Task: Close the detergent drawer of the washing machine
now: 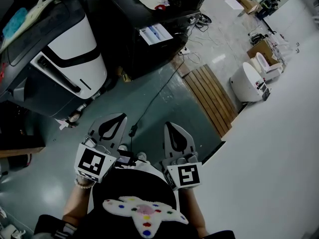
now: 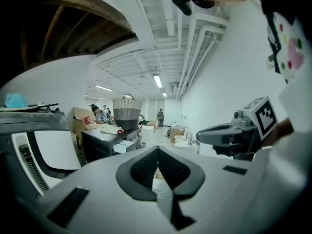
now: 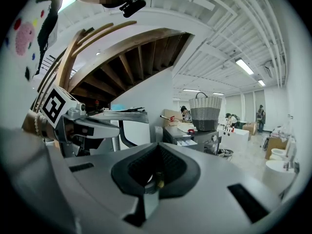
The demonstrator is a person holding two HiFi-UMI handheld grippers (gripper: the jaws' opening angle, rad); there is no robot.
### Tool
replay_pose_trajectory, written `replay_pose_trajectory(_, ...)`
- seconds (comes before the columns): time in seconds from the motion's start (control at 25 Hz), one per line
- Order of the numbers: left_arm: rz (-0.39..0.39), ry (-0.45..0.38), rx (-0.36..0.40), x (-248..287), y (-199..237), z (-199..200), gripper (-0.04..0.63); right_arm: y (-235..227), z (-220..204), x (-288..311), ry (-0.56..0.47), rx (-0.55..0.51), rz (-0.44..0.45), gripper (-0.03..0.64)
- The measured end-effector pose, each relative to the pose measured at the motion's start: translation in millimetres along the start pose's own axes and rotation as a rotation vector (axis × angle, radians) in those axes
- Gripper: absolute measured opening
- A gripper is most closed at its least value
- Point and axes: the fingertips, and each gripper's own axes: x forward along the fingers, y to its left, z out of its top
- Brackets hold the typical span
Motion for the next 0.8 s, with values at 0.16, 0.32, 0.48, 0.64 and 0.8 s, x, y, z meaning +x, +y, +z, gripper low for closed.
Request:
replay_pose_trajectory(0.16,0.021,-0.008,0.001,1.7,-12.0,4.0,0.011,-8.3,0.0,-8.7,-0.005,0.009,0.021,0.002)
replay_pose_trajectory(0.32,0.035,-0.001,-0.008,4.1,-27.9,0.9,0.011,-17.9,-4.9,-22.3,0.024,0.033,0.036,0.002)
replay_pose_trajectory(0.48,0.045,-0.035,-0.015,4.5,-44.0,5.0,0.011,-28.0,-11.3,-36.5,0.023,0.046,0.043,0.002)
replay_pose_trajectory(0.64,0.051,-0.013,-0.008,5.7,-56.6,-2.9,0.011,-35.6,-16.4,-48.3,0.010,0.067,0.049,0.002)
replay_pose_trajectory(0.8,0.065,0.029,-0.020,8.0,-57.1,-13.9,0.011,-43.9,-29.7,-50.0,0.057,0.065,0.037,0.002)
